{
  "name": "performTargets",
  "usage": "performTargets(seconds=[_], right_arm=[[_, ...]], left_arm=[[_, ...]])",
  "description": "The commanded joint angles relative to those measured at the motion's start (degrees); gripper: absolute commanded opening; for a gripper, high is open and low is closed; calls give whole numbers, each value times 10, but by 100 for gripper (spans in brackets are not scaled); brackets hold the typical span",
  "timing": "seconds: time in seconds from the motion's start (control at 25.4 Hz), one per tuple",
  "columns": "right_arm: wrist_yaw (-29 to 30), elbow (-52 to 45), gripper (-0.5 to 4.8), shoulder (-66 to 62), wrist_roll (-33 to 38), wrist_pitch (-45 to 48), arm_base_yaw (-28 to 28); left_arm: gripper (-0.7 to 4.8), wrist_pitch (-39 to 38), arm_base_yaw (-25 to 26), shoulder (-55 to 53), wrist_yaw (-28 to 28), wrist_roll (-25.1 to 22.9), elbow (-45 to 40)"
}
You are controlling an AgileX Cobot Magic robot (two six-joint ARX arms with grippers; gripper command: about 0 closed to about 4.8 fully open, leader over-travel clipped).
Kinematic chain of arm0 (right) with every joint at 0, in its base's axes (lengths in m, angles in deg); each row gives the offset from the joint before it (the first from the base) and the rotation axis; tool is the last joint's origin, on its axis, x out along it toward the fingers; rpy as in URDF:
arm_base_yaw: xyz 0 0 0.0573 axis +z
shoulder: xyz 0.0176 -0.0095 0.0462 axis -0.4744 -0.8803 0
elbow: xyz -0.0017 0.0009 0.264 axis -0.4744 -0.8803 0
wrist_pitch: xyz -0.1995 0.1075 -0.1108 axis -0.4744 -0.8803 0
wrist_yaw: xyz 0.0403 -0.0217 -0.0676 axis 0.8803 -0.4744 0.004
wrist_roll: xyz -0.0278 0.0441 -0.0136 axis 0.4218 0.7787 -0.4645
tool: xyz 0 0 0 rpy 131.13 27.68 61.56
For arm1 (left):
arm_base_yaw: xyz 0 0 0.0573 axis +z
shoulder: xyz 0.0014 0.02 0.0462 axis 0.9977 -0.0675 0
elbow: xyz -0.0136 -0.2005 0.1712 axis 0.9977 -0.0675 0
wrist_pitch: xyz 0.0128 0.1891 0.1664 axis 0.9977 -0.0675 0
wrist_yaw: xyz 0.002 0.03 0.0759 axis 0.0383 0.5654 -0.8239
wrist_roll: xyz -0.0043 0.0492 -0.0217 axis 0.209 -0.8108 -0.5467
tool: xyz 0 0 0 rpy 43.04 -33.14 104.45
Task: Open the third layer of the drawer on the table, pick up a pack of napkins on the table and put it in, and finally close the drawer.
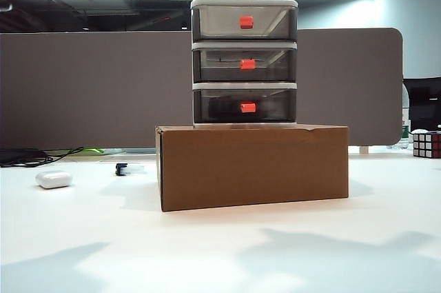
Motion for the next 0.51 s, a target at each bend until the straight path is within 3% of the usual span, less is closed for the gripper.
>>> performTargets(seconds=[0.04, 0.24, 0.51], right_arm=[[-63, -53, -6, 64, 59, 11, 8], [-123, -130, -6, 132, 76, 22, 45], [-126, -206, -6, 145, 74, 58, 64]], left_arm=[[-6, 13, 1, 26, -5, -1, -23], [-6, 63, 1, 51, 2, -2, -67], [-6, 96, 2, 51, 14, -1, -90]])
